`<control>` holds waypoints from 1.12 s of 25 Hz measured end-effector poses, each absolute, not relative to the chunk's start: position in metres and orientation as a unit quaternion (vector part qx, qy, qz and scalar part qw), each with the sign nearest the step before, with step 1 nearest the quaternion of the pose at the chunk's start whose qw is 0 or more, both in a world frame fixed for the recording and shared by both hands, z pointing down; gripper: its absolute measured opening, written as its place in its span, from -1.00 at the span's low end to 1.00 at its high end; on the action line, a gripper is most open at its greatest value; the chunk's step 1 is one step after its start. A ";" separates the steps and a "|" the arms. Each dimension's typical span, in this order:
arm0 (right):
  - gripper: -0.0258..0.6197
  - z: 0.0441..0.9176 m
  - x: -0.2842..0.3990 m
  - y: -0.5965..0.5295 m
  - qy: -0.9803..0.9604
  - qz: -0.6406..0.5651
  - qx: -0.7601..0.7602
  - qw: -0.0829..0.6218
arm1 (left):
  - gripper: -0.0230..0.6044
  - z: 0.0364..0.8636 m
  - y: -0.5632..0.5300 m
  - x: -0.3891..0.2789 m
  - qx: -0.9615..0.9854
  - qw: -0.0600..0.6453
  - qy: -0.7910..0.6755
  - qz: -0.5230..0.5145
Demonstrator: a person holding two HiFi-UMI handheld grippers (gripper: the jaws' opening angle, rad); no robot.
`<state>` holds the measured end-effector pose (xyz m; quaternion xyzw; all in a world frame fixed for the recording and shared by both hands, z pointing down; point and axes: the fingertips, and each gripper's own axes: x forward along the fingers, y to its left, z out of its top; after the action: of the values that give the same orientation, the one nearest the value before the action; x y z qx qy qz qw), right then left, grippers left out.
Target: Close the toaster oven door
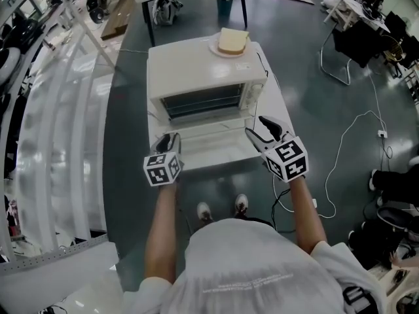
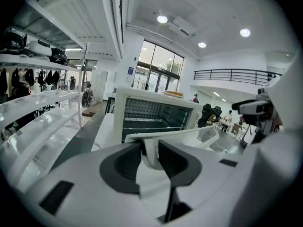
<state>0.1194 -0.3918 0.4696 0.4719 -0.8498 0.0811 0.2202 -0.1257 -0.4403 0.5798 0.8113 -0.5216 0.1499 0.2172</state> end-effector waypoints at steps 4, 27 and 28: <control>-0.26 0.462 0.121 -0.397 -0.849 0.079 0.476 0.214 | -0.58 0.559 -0.466 -0.128 0.809 0.243 -0.523 0.112; -0.26 0.448 0.132 -0.427 -0.837 0.064 0.500 0.211 | -0.58 0.513 -0.543 -0.139 0.803 0.191 -0.559 0.079; -0.26 0.443 0.133 -0.430 -0.837 0.060 0.503 0.208 | -0.58 0.510 -0.541 -0.139 0.807 0.173 -0.556 0.095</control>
<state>0.1327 -0.4296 0.4427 0.5033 -0.8366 0.0599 0.2077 -0.1391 -0.5407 0.5103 0.8071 -0.5563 0.0946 0.1733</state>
